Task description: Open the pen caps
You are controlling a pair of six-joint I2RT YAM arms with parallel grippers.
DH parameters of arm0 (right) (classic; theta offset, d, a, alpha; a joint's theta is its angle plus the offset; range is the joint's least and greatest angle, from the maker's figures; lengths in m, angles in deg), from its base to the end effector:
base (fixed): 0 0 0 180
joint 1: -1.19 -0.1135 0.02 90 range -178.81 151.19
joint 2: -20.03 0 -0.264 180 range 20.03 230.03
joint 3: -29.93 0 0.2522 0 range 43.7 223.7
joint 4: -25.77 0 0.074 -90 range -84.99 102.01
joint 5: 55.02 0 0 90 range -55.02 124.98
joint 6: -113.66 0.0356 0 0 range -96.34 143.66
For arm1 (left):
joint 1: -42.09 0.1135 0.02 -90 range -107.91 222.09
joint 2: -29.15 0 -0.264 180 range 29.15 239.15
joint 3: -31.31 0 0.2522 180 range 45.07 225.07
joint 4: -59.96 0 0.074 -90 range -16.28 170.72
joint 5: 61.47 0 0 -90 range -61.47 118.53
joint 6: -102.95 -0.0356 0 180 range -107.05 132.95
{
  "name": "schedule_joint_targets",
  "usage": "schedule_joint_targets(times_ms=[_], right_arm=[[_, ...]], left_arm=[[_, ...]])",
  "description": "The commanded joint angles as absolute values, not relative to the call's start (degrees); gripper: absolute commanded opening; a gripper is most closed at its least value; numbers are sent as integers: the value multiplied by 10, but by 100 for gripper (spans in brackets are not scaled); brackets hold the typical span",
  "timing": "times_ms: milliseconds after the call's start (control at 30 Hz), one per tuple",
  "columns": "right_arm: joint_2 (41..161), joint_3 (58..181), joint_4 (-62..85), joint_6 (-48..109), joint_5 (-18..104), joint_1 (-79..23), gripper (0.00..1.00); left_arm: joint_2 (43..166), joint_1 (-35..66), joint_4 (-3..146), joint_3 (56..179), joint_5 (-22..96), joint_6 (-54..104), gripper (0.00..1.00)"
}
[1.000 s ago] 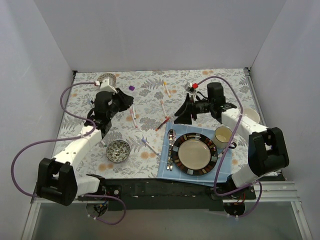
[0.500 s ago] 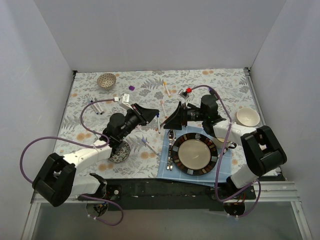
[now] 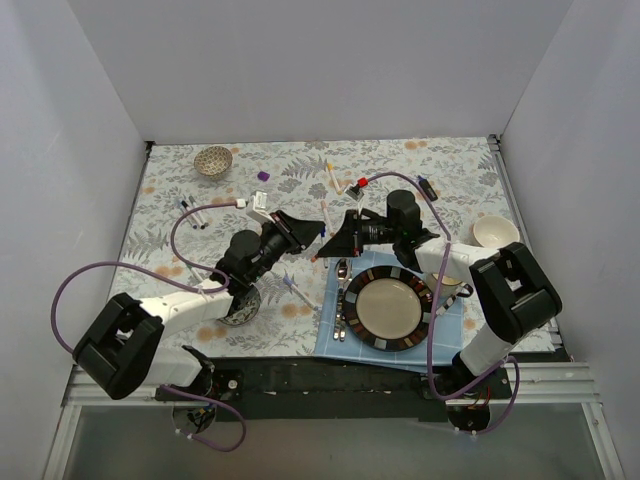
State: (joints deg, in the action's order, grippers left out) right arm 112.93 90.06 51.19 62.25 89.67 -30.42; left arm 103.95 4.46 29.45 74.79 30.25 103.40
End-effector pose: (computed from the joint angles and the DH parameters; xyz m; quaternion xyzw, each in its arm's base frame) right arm 0.2737 0.2025 0.2286 -0.2622 0.6843 0.6195 0.2815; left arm 0.2178 -0.1692 0.2356 -0.3073 0.6424 -0.6359 0.2977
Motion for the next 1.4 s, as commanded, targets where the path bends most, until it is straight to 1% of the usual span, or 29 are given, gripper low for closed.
schedule_joint_targets(times_ms=[0,33,67,167,267,367,600,633,700,733,833,867,900,1000,1033,1133,1167,1367], right_arm=[[1138,935,524,622,925,-308,1],[1139,941,519,610,930,-308,1],[1139,947,494,599,932,-309,1],[1137,959,473,575,940,-309,1],[1136,965,459,563,947,-308,1],[1138,967,448,557,948,-309,1],[1142,973,427,542,947,-309,1],[1143,973,425,540,948,-308,1],[1143,974,425,540,950,-308,1],[1143,975,424,538,951,-308,1],[1142,976,422,535,953,-309,1],[1143,977,417,534,954,-308,1],[1145,978,415,531,955,-309,1],[1153,979,413,510,981,-308,1],[1156,977,422,507,1005,-309,1],[1174,952,518,549,1062,-310,1],[1183,949,535,564,1070,-311,1],[1193,952,552,578,1086,-334,1]], left_arm=[[1031,39,277,757,296,1032,2],[1030,39,279,756,298,1028,9],[1027,39,285,756,300,1023,21],[1024,39,294,754,313,1007,32],[1024,39,293,748,326,992,42],[1026,39,293,749,331,983,43],[1014,40,313,761,312,960,40],[1011,39,315,762,311,958,37],[1010,39,319,764,313,954,34],[1010,40,320,763,314,953,28],[1009,40,317,764,318,949,18],[1008,40,316,764,320,945,5],[1007,42,319,768,319,939,0],[999,60,353,803,302,904,0],[998,68,364,834,295,880,0],[1002,119,393,892,303,853,0],[1006,147,395,907,306,847,0],[1042,214,421,1009,327,800,0]])
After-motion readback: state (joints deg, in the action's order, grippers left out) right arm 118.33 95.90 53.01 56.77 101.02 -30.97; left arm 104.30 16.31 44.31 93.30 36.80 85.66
